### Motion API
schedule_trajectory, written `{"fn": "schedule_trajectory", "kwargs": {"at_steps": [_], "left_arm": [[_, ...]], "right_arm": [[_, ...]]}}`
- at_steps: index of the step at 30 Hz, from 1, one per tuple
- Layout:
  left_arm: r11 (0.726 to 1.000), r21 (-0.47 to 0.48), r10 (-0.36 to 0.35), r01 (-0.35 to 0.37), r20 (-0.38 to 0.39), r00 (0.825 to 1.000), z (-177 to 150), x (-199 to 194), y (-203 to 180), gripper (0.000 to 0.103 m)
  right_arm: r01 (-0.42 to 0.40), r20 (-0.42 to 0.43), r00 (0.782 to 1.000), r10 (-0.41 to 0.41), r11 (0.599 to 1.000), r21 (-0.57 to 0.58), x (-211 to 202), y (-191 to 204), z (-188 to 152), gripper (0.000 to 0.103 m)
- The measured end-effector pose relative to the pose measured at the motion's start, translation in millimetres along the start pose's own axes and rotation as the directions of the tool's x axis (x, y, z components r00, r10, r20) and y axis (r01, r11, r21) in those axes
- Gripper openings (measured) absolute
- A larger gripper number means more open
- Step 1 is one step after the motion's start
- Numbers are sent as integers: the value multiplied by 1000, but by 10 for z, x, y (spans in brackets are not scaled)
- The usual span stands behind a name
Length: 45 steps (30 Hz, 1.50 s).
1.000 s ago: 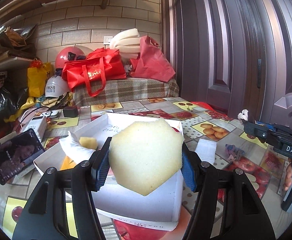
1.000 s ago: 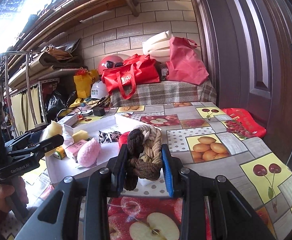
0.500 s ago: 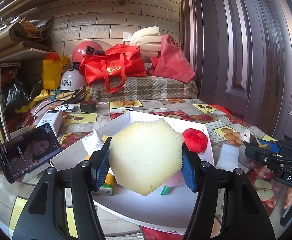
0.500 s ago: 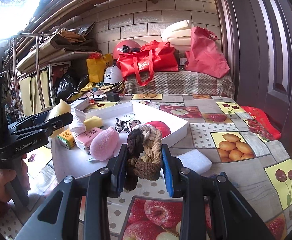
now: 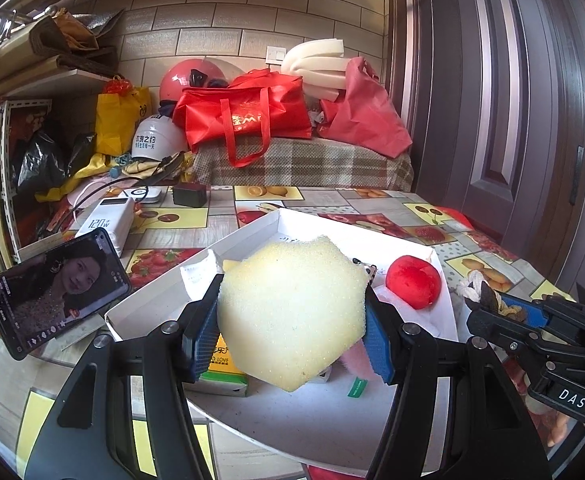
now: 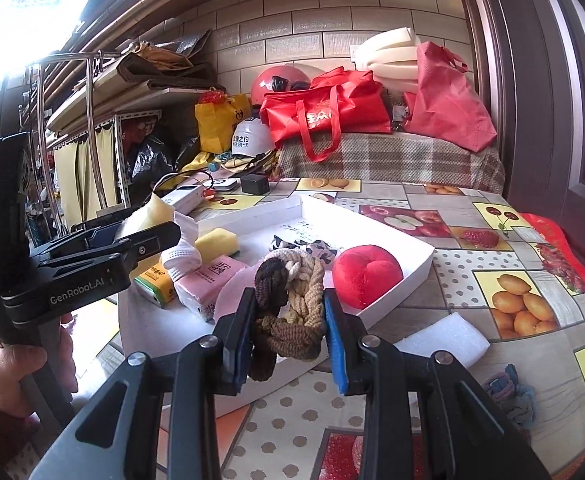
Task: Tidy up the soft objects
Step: 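Carry the yellow sponge and rope knot over the white box, then lower the sponge and rope knot into the box and open both grippers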
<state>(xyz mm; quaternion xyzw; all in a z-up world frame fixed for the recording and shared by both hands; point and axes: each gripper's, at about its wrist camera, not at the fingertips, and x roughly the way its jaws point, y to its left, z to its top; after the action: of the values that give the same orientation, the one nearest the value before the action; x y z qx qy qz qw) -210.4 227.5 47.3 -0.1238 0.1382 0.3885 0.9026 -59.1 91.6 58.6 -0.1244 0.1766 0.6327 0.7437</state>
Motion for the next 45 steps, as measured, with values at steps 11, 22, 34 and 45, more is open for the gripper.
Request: {"fn": "schedule_trajectory", "kwargs": {"at_steps": [11,22,34,45], "left_arm": [[1000,9,14,-14,0,1000,-8,-3,-15,62],[991,53,120,-122,40,992,89,158,-7,63],[990,87,103,-108,63,993,155,287,40,63],[990,95,106,-103,-21,994,194,510,37,69]], "right_arm": [[-2,-2,1000,2,1000,16,48,28,17,32],[7,-13,1000,-6,998,67,308,8,117,32],[36,-26,999,-33,992,122,668,-42,276,32],[67,-58,996,-64,996,60,822,77,335,40]]}}
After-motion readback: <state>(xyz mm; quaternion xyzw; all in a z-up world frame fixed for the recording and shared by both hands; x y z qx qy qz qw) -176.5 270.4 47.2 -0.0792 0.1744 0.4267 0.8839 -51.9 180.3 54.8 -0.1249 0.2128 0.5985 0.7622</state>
